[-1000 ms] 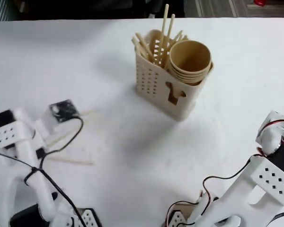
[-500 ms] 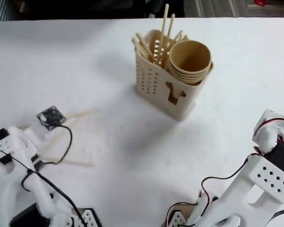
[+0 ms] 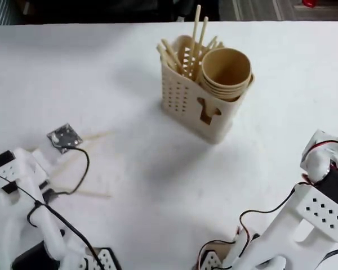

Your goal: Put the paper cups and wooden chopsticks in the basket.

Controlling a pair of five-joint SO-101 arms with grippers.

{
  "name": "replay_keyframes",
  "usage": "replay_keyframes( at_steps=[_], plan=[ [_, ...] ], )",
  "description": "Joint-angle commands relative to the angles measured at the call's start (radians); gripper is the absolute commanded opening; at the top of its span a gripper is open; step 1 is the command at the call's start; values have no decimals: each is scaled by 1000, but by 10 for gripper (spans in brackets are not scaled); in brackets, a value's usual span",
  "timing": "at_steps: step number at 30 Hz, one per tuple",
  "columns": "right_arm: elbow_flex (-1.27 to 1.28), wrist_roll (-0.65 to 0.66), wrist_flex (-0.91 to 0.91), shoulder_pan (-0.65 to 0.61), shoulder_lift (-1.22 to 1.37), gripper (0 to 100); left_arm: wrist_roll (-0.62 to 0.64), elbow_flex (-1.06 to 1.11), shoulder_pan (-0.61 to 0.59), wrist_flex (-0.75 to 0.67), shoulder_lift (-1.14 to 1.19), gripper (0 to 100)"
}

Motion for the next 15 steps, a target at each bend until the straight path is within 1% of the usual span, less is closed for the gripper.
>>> replay_keyframes(
  at_steps=[1,7,11,15],
  plan=[
    [-5,0,-21,-12,1,99,-371,35,36,-112,-25,268],
    [-5,0,-19,-12,1,99,-373,84,36,-180,-24,272],
    [-5,0,-19,-12,1,99,-373,86,38,-186,-22,273],
    [-5,0,-19,-10,1,99,-368,84,65,-187,-22,273]
  ],
)
